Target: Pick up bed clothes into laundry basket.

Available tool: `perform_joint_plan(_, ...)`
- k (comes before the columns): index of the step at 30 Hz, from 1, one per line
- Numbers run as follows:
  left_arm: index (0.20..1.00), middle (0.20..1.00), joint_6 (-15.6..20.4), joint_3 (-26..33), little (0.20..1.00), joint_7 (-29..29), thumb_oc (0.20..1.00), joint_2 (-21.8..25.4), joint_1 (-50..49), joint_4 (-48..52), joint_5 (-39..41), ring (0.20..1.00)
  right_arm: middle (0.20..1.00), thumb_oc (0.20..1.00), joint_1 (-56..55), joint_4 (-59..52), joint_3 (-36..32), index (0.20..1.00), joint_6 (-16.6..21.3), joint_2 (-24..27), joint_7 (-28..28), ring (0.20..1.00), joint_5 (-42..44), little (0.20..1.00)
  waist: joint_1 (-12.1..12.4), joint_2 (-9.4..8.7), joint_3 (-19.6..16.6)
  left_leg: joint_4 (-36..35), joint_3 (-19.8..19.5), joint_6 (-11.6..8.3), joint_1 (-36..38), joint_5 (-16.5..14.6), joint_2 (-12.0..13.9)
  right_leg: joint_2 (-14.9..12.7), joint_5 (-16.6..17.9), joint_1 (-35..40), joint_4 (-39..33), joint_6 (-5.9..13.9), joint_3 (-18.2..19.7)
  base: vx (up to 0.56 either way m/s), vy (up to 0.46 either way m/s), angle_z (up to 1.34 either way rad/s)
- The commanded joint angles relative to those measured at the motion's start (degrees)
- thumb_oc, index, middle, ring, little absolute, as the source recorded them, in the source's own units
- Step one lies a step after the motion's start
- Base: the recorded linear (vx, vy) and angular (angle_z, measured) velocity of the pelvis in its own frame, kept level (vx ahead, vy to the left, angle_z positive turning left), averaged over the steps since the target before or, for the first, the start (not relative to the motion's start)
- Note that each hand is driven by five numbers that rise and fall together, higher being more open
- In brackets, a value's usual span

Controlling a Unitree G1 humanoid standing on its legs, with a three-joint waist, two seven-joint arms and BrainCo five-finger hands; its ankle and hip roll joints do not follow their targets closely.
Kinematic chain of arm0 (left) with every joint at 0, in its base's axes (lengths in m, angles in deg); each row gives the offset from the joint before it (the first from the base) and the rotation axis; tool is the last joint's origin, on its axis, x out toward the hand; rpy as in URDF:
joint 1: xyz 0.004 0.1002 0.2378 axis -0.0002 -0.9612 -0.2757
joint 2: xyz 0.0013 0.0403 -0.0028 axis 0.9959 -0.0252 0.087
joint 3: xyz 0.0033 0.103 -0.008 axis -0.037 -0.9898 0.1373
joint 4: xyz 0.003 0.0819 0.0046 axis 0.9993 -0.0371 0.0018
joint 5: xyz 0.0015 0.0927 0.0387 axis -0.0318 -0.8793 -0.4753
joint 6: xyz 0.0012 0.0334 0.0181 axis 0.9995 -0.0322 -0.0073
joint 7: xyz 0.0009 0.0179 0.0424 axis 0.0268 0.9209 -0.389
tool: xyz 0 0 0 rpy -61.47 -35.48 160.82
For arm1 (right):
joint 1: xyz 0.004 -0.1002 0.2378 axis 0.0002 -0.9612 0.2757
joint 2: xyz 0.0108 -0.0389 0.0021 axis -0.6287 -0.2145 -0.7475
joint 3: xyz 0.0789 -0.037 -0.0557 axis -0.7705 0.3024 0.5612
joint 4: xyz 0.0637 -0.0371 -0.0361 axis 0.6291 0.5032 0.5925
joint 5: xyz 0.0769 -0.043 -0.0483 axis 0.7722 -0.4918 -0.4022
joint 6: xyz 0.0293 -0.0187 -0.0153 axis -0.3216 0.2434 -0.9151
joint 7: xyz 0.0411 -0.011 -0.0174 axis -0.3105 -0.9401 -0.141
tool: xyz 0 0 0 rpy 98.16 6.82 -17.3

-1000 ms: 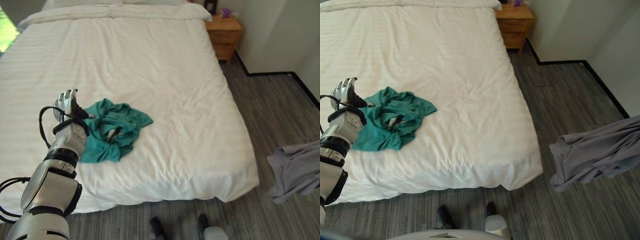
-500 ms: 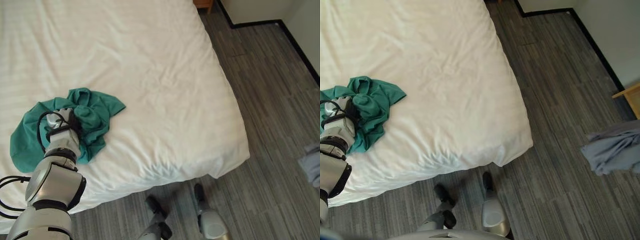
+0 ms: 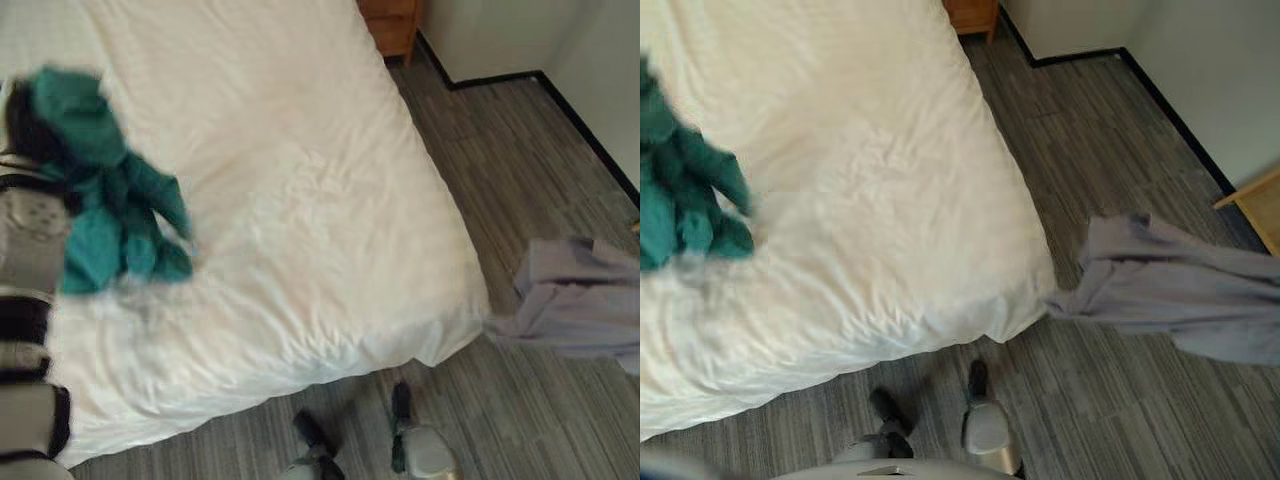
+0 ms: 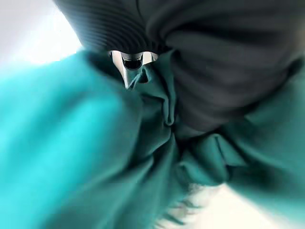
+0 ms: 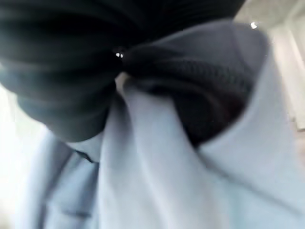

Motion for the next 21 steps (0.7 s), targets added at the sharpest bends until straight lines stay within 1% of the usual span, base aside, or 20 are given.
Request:
perform_joint_plan(1,0.200,0.200,3.1,0.5,0.200,0.6,0.200,-4.5,-0.5,0.0,-1.4,0.200,0.200,0.200,6.5,-1.5,-0.9,0.200,0.3,4.6,-1.5,0.200,-2.7,0.200,1.9,-2.20,-6.3,0.7,-0.8,-6.43,-0.6,-0.5,2.9,-4.1,7.9,7.9,-3.7,5.09,-0.9,-0.14,-0.103,-0.99)
perform_joint_plan(2,0.200,0.200,2.9,1.2,0.200,1.6,0.200,-6.1,-2.6,3.5,-2.1,0.200,0.200,0.200,8.1,-1.9,0.4,0.200,0.3,4.7,-1.2,0.200,-3.4,0.200,2.9,-2.38,-7.0,0.7,0.2,-6.43,-0.3,0.0,3.1,-4.1,9.3,9.5,-4.5,5.09,-1.9,-0.15,-0.130,-0.90)
perform_joint_plan(3,0.200,0.200,3.4,0.4,0.200,2.2,0.200,-7.7,-3.1,5.4,-1.8,0.200,0.200,0.200,9.5,-2.8,1.7,0.200,0.7,4.7,-0.9,0.200,-3.6,0.200,3.5,-2.48,-7.6,0.8,1.2,-6.44,-0.4,0.4,3.4,-4.1,10.0,10.5,-4.7,5.09,-3.3,-0.16,-0.138,-0.85)
perform_joint_plan(5,0.200,0.200,3.9,-1.3,0.200,3.5,0.200,-11.0,-3.7,8.9,-1.0,0.200,0.200,0.200,12.9,-4.4,4.3,0.200,1.0,4.5,-0.8,0.200,-3.9,0.200,4.5,-2.48,-8.7,1.0,3.1,-6.65,-0.3,1.6,4.3,-3.8,11.7,12.5,-5.6,5.09,-4.8,-0.15,-0.133,-0.67)
perform_joint_plan(6,0.200,0.200,4.0,-3.0,0.200,4.1,0.200,-12.4,-3.0,10.2,-0.7,0.200,0.200,0.200,14.1,-5.3,5.9,0.200,1.2,4.4,-0.7,0.200,-4.0,0.200,4.5,-2.44,-8.8,1.0,3.8,-7.05,-0.2,2.7,4.7,-3.2,10.4,12.8,-6.8,5.09,-5.1,-0.09,-0.095,-0.77)
perform_joint_plan(7,0.200,0.200,4.1,-4.4,0.200,4.5,0.200,-13.3,-2.1,11.0,-0.5,0.200,0.200,0.200,15.4,-6.7,6.7,0.200,1.8,4.5,-1.1,0.200,-3.7,0.200,4.5,-2.12,-9.1,1.1,4.5,-7.55,0.2,3.8,5.2,-2.5,8.3,13.1,-8.2,5.09,-5.2,-0.05,-0.131,-0.84)
perform_joint_plan(8,0.200,0.200,4.1,-5.7,0.200,4.6,0.200,-14.1,-1.1,11.1,-0.4,0.200,0.200,0.200,16.4,-8.2,7.1,0.200,2.1,4.7,-1.3,0.200,-3.6,0.200,4.4,-1.61,-9.1,1.1,5.6,-8.37,1.0,4.9,6.2,-1.8,6.9,13.5,-9.2,5.09,-4.9,-0.03,-0.148,-0.68)
perform_joint_plan(9,0.200,0.200,3.8,-7.3,0.200,4.8,0.200,-15.4,-0.5,11.0,-0.4,0.200,0.200,0.200,17.6,-9.1,8.1,0.200,2.7,4.4,-1.5,0.200,-2.9,0.200,4.0,-1.18,-9.4,1.2,6.1,-8.58,1.4,5.5,6.8,-1.3,5.1,13.5,-10.1,5.09,-4.9,-0.03,-0.157,-0.52)
perform_joint_plan(11,0.200,0.200,3.2,-10.3,0.200,4.6,0.200,-17.6,1.6,9.8,0.1,0.200,0.200,0.200,19.6,-11.0,10.1,0.200,3.6,5.5,-1.6,0.200,-2.2,0.200,3.0,-0.05,-9.4,1.3,7.4,-9.54,2.2,7.0,8.0,0.3,1.9,13.6,-11.6,4.94,-4.2,-0.02,-0.130,-0.57)
perform_joint_plan(12,0.200,0.200,3.3,-10.3,0.200,4.4,0.200,-17.9,2.0,9.3,0.0,0.200,0.200,0.200,19.9,-10.9,10.2,0.200,3.5,5.8,-1.6,0.200,-2.3,0.200,3.2,0.32,-9.1,1.2,7.7,-9.94,2.6,7.3,8.5,0.7,1.6,13.8,-11.6,4.84,-3.9,-0.06,-0.206,-0.77)
perform_joint_plan(13,0.200,0.200,3.1,-12.3,0.200,4.3,0.200,-20.8,3.0,8.7,2.0,0.200,0.200,0.200,22.4,-12.9,12.5,0.200,4.3,6.5,-1.7,0.200,-2.0,0.200,2.4,1.54,-8.5,1.4,8.9,-10.89,3.1,8.9,9.8,2.3,-1.3,13.8,-12.9,3.91,-3.3,-0.09,-0.312,-0.92)
perform_joint_plan(14,0.200,0.200,3.2,-13.2,0.200,4.3,0.200,-22.7,2.8,8.0,3.8,0.200,0.200,0.200,25.3,-15.4,14.6,0.200,5.2,7.9,-1.7,0.200,-1.1,0.200,1.6,2.84,-7.5,1.7,9.7,-12.31,4.3,10.8,11.3,4.2,-2.8,13.7,-14.6,2.90,-1.6,-0.10,-0.295,-0.99)
perform_joint_plan(15,0.200,0.200,3.2,-13.1,0.200,4.3,0.200,-22.6,2.8,7.9,3.8,0.200,0.200,0.200,25.5,-15.4,14.7,0.200,5.1,7.9,-1.7,0.200,-1.1,0.200,1.6,2.93,-7.4,1.6,9.8,-12.41,4.4,10.9,11.4,4.3,-2.8,13.7,-14.6,2.82,-1.4,-0.08,-0.428,-1.13)
perform_joint_plan(16,0.200,0.200,3.4,-14.5,0.200,4.2,0.200,-26.0,2.2,7.2,6.4,0.200,0.200,0.200,28.1,-17.3,16.9,0.200,5.4,7.7,-2.3,0.200,-0.8,0.200,0.3,3.56,-6.0,4.5,9.0,-14.12,5.2,12.6,13.8,6.3,-4.5,12.9,-15.4,1.96,1.3,-0.03,-0.266,-0.97)
perform_joint_plan(17,0.200,0.200,3.4,-14.4,0.200,4.2,0.200,-25.9,2.3,7.1,6.4,0.200,0.200,0.200,28.3,-17.3,17.0,0.200,5.3,7.8,-2.3,0.200,-0.8,0.200,0.3,3.67,-5.8,4.9,9.1,-14.19,5.2,12.6,14.2,6.5,-4.6,12.9,-15.4,1.76,1.5,-0.02,-0.368,-1.10)
perform_joint_plan(18,0.200,0.200,3.5,-15.2,0.200,3.9,0.200,-26.7,2.8,6.6,7.6,0.200,0.200,0.200,29.7,-18.0,18.1,0.200,5.6,7.9,-2.9,0.200,-0.1,0.200,0.5,3.44,-4.8,7.3,6.3,-14.45,4.6,13.3,15.0,7.4,-5.4,12.8,-15.6,1.22,3.3,0.00,-0.123,-0.78)
perform_joint_plan(19,0.200,0.200,3.6,-15.2,0.200,3.9,0.200,-26.6,2.9,6.5,7.6,0.200,0.200,0.200,29.8,-17.9,18.2,0.200,5.6,7.9,-2.9,0.200,-0.1,0.200,0.4,3.50,-4.7,7.6,6.3,-14.46,4.6,13.2,15.2,7.5,-5.4,12.8,-15.6,1.15,3.3,0.04,-0.386,-0.96)
perform_joint_plan(20,0.200,0.200,3.9,-17.1,0.200,2.6,0.200,-28.2,3.0,4.6,10.0,0.200,0.200,0.200,32.5,-17.4,21.9,0.200,5.3,9.1,-3.7,0.200,0.4,0.200,2.9,2.19,-2.6,11.3,-7.9,-11.91,1.6,11.0,11.3,9.4,-5.4,12.1,-15.8,-0.40,7.5,0.09,-0.414,-0.97)
perform_joint_plan(21,0.200,0.200,4.2,-17.9,0.200,2.7,0.200,-28.6,2.6,4.2,10.7,0.200,0.200,0.200,33.3,-17.0,22.7,0.200,5.3,10.2,-3.4,0.200,0.2,0.200,3.9,0.98,-2.3,11.9,-16.2,-9.29,0.0,6.2,6.8,9.5,-4.9,11.5,-15.8,-0.89,10.8,0.19,-0.521,-1.16)
